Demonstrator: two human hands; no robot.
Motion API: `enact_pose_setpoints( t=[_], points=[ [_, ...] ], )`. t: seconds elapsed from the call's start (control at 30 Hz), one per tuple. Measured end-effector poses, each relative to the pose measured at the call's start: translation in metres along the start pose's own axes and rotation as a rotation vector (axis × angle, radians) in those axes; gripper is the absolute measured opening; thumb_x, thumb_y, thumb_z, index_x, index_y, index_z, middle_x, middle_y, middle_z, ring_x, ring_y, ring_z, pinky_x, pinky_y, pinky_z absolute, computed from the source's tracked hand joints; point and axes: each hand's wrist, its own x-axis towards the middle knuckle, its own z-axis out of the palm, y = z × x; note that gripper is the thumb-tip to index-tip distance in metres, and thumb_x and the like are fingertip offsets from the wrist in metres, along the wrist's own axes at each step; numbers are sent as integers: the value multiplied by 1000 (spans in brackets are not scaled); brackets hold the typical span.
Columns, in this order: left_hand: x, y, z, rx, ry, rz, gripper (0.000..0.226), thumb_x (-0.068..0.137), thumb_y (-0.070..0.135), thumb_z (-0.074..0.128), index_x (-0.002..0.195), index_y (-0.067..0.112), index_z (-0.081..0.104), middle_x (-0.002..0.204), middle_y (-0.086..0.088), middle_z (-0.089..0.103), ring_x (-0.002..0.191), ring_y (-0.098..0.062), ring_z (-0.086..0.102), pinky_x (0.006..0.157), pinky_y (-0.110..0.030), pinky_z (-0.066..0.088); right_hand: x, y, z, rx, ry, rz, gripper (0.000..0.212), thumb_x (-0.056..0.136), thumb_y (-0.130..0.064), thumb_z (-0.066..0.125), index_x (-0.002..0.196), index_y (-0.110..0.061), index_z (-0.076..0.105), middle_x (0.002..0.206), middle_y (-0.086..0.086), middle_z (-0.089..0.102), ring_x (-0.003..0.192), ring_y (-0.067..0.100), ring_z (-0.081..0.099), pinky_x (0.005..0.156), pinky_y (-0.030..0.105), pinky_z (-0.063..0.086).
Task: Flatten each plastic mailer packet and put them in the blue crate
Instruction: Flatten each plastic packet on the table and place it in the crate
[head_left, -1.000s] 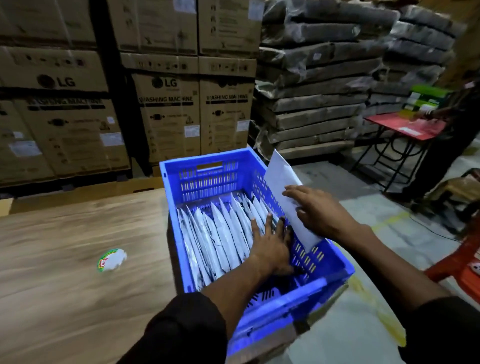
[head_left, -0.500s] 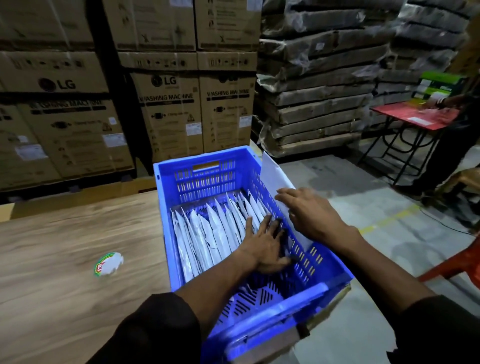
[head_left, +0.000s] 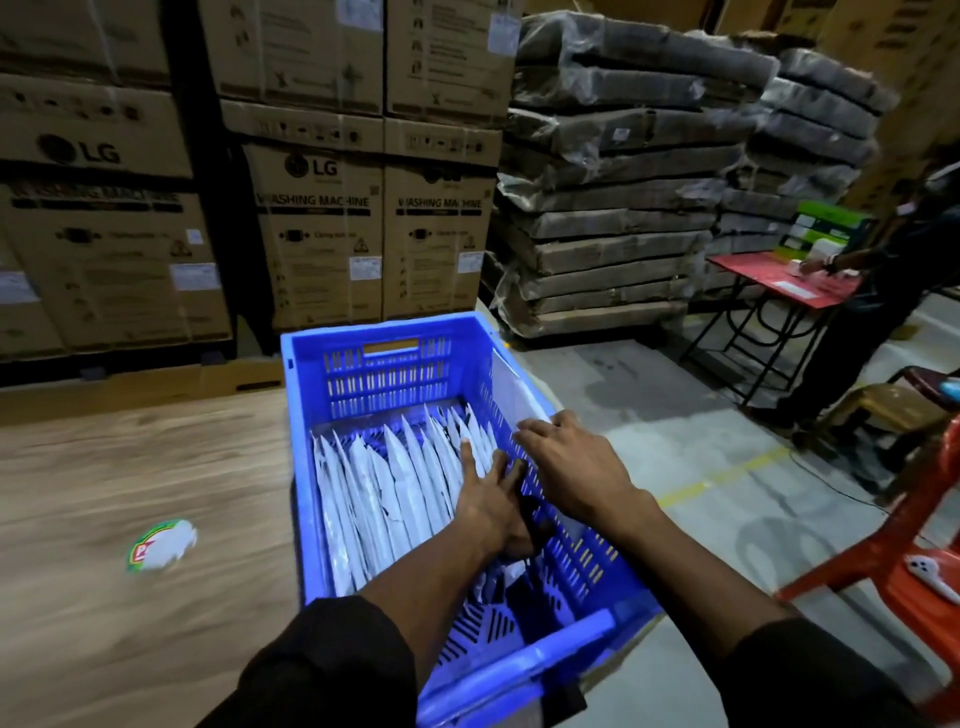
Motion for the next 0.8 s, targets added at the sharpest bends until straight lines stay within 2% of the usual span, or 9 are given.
enact_pose_setpoints(
  t=[0.13, 0.27, 0.37, 0.43, 0.53, 0.63, 0.73, 0.8],
  points=[
    [-10, -1, 1, 34, -26, -49, 76, 93, 69, 19, 160, 32, 20, 168, -7, 6, 153, -38, -12, 95, -80, -25, 4, -7, 9, -22, -12, 14, 36, 93, -14, 51, 129, -20, 52, 144, -5, 48, 120, 28, 46, 65, 34, 41],
    [-17, 0, -5, 83, -34, -72, 76, 95, 67, 15, 160, 28, 23, 167, -13, 12, 152, -40, -13, 97, -80, -23, 8, -12, 21, -10, -32, 68, 31, 93, -15, 51, 123, -19, 53, 138, -4, 50, 116, 30, 49, 63, 38, 49],
    [-22, 0, -7, 78, -31, -79, 74, 97, 64, 15, 161, 26, 19, 167, -15, 10, 152, -42, -11, 99, -80, -20, 10, -19, 26, 19, -45, 71, 21, 93, -17, 52, 113, -19, 57, 122, -6, 57, 112, 30, 51, 58, 35, 40],
    [-25, -1, -9, 72, -16, -71, 72, 98, 59, 19, 161, 24, 17, 167, -16, 9, 152, -44, -10, 101, -80, -16, 11, -23, 28, 40, -40, 79, 12, 91, -21, 54, 102, -21, 59, 110, -5, 60, 109, 29, 52, 58, 35, 42],
    [-29, -5, -10, 44, -23, -65, 69, 99, 56, 23, 160, 25, 24, 166, -14, 14, 152, -42, -8, 101, -80, -19, 9, -25, 31, 30, -50, 69, 13, 92, -26, 55, 103, -21, 60, 110, -6, 60, 113, 27, 50, 62, 34, 44],
    [-28, -15, -6, -33, -38, -19, 62, 97, 55, 27, 154, 31, 38, 162, -12, 24, 153, -38, -3, 100, -78, -24, 7, -23, 29, 38, -94, 58, 21, 89, -22, 58, 110, -19, 59, 115, -4, 61, 117, 27, 50, 70, 37, 48],
    [-38, -30, -8, -148, -1, 89, 52, 100, 48, 34, 144, 27, 52, 155, -11, 34, 152, -36, 8, 108, -77, -8, 9, -21, 33, 43, -161, 53, 25, 89, -21, 59, 114, -21, 60, 119, 2, 63, 117, 29, 53, 82, 39, 50],
    [-51, -43, -16, -157, 89, 112, 48, 102, 44, 37, 141, 20, 54, 153, -11, 39, 149, -35, 19, 111, -74, 5, 10, -23, 36, 73, -176, 53, 23, 91, -24, 55, 113, -21, 61, 118, 5, 65, 115, 30, 56, 82, 39, 51]
  ],
)
